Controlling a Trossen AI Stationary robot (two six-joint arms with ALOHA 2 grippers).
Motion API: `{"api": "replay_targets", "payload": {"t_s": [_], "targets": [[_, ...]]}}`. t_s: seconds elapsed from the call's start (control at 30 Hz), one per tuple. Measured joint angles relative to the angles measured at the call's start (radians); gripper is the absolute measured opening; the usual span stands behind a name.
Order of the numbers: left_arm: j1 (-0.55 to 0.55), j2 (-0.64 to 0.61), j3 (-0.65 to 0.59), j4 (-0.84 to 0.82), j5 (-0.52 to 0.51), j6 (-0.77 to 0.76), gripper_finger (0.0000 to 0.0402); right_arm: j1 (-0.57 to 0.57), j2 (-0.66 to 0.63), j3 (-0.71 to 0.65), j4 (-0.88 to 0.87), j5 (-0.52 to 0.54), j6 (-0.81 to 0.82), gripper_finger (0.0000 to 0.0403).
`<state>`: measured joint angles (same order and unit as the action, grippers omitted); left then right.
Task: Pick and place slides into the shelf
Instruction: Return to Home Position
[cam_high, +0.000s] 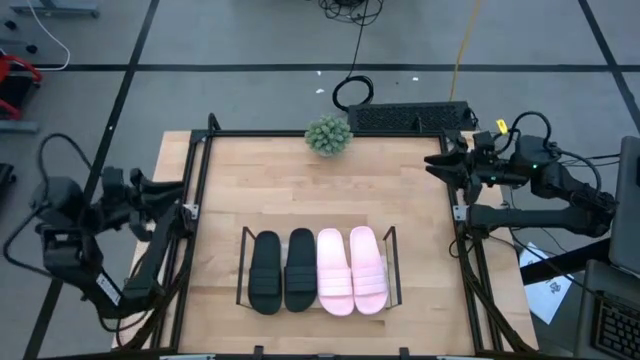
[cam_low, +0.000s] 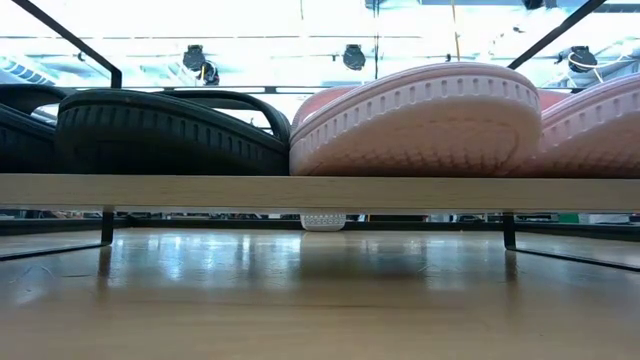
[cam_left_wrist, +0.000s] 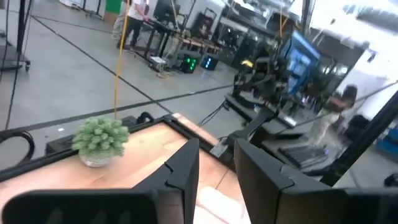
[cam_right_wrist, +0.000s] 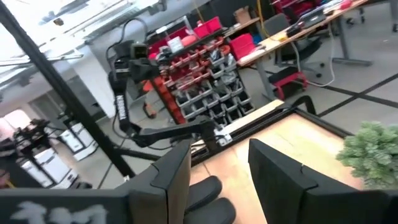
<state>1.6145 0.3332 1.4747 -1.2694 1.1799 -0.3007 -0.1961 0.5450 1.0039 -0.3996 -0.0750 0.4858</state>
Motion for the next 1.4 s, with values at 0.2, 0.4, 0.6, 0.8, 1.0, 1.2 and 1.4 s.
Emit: {"api": "replay_targets", "payload": {"t_s": [0.2,0.4,0.6,0.8,1.0,1.2,1.4], "targets": [[-0.136,0.045,-0.083,0.193,-0.083,0.06,0.0104,0.021,-0.013,0.0,-0.03,0.052,0.0,0.0153],[-0.461,0.142,-0.041,0.314,-0.309,0.016,0.0104,0.022,-0.026,0.0,-0.063,0.056,0.026,0.0153],[-0.731,0.132,0.085,0.199,-0.652,0.057,0.0104,0.022,-0.033,0.0,-0.064,0.096,-0.004,0.0153],[-0.929,0.007,0.224,0.142,-0.964,-0.048,0.0104,0.021,-0.046,0.0,-0.058,0.146,-0.052,0.0153],[-0.873,-0.188,0.03,0.086,-1.006,-0.107,0.0104,0.021,-0.064,0.0,-0.044,0.228,-0.096,0.0153],[-0.927,-0.327,-0.136,0.174,-0.977,-0.124,0.0104,0.021,-0.069,0.0,-0.046,0.236,-0.099,0.0153],[-1.014,-0.326,-0.248,0.307,-0.995,-0.076,0.0104,0.021,-0.07,-0.026,-0.021,0.232,-0.088,0.0153]]}}
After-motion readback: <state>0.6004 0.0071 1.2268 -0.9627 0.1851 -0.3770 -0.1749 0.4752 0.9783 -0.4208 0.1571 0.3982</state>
